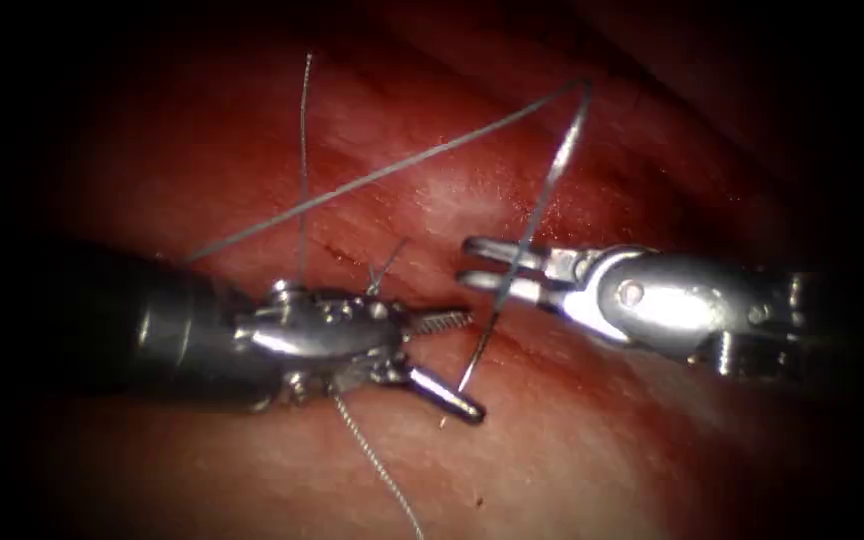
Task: Wound Closure
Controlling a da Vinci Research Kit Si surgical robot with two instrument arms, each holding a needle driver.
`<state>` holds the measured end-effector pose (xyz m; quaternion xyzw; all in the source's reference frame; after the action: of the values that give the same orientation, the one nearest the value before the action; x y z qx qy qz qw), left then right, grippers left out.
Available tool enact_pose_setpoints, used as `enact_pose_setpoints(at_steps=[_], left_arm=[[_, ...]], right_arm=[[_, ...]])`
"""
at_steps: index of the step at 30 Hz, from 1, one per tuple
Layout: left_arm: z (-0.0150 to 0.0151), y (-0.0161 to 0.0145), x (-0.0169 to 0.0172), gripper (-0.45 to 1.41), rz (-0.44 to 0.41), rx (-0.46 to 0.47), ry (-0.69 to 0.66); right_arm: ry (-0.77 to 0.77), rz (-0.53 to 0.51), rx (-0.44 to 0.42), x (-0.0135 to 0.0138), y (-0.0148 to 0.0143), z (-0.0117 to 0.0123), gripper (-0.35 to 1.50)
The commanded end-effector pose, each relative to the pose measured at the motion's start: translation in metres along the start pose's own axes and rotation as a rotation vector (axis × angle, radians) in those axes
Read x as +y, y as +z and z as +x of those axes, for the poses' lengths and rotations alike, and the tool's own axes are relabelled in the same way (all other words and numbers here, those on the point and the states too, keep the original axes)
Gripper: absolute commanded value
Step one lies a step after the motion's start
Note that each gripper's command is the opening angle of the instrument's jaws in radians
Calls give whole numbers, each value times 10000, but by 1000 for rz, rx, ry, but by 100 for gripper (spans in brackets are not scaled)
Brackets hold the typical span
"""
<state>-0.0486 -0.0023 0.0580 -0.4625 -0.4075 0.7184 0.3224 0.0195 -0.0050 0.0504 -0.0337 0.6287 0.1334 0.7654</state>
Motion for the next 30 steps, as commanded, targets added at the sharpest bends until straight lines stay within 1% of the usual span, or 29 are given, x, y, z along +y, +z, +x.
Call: enact_pose_setpoints(at_steps=[1, 5, 8, 11, 13, 15, 16, 17, 18, 19, 20, 21, 23, 27, 28, 29, 30], left_arm=[[-3, 7, -2, 101, -4, -1, -6], [-3, 8, 0, 94, -15, -6, -12], [-4, 8, 2, 83, -24, -10, -6], [-4, 8, 2, 64, -32, -11, -2], [-3, 7, 2, 57, -39, -10, -1], [0, 5, 2, 56, -46, -2, -6], [1, 4, 2, 51, -48, -2, -6], [1, 3, 2, 41, -50, -3, -6], [1, 2, 2, 24, -52, -4, -5], [0, 1, 2, 16, -53, -4, -11], [0, 0, 3, 2, -54, -5, -10], [0, -1, 3, -18, -49, -3, -10], [1, -3, 3, -45, -40, 13, -9], [5, -9, 4, -45, -57, 66, -54], [5, -9, 4, -45, -65, 82, -53], [6, -9, 4, -45, -66, 92, -53], [7, -9, 5, -45, -58, 95, -54]], right_arm=[[0, 4, 5, -3, 9, -2, -35], [-1, 2, 12, -9, 15, -1, -35], [-1, 4, 17, -12, 17, 2, -35], [-7, 10, 22, -14, 18, 3, -35], [-8, 17, 26, -16, 17, 3, -35], [-9, 17, 26, -17, 17, 3, -35], [-9, 17, 26, -17, 17, 3, -35], [-9, 17, 26, -18, 17, 3, -35], [-9, 17, 26, -18, 17, 3, -35], [-9, 18, 26, -18, 17, 3, -35], [-9, 18, 27, -18, 17, 3, -35], [-9, 18, 27, -18, 17, 3, -35], [-15, 19, 28, -19, 16, 4, -35], [-8, 3, 20, -20, 17, 6, -35], [4, -10, 11, -20, 17, 7, -8], [28, -26, -1, -19, 17, 7, 27], [40, -34, -6, -18, 17, 8, 41]])
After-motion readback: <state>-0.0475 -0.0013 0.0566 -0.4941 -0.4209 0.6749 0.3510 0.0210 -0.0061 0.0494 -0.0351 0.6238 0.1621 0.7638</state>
